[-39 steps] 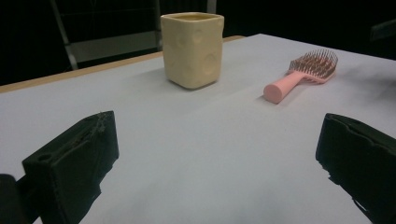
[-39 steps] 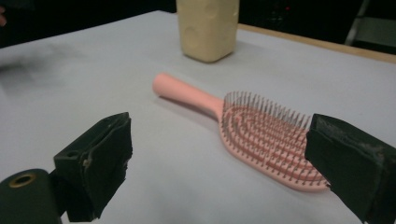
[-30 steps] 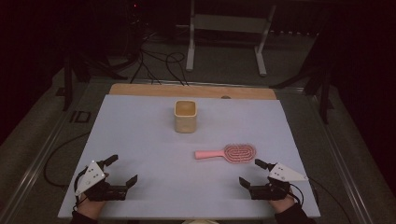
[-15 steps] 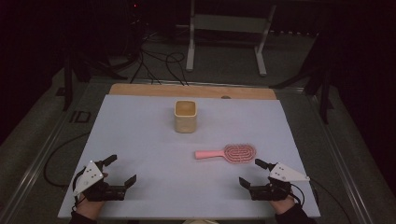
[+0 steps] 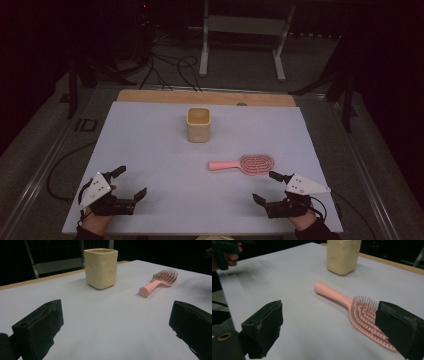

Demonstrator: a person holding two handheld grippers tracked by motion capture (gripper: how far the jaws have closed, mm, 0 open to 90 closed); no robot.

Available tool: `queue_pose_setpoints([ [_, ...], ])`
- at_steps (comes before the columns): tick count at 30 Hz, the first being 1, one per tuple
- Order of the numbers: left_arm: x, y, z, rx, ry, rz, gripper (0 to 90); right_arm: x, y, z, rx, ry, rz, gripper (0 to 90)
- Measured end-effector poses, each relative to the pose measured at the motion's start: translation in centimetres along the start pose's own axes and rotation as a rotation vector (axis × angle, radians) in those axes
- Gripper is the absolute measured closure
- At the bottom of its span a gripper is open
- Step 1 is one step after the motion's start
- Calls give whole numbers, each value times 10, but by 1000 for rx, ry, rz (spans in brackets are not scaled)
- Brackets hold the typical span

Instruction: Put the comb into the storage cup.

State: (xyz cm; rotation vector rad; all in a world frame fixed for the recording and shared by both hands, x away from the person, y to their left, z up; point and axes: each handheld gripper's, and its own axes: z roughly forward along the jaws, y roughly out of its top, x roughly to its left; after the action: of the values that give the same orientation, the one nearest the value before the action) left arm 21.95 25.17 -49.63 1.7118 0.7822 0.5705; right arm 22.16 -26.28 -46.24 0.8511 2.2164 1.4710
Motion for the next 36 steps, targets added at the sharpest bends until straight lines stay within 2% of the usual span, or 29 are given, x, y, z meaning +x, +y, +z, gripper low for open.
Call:
queue_pose_setpoints([
  [12,0,0,0,-4,-3,-1,1,5,29,-3,-3,-14,-16,74],
  [18,0,0,0,-3,-1,-4,1,4,44,-2,-1,-19,-42,74],
  [25,0,0,0,-3,-1,-3,1,3,62,-1,-28,-20,-59,74],
  [36,0,0,0,1,-4,-1,1,3,81,8,-27,-13,-84,74],
])
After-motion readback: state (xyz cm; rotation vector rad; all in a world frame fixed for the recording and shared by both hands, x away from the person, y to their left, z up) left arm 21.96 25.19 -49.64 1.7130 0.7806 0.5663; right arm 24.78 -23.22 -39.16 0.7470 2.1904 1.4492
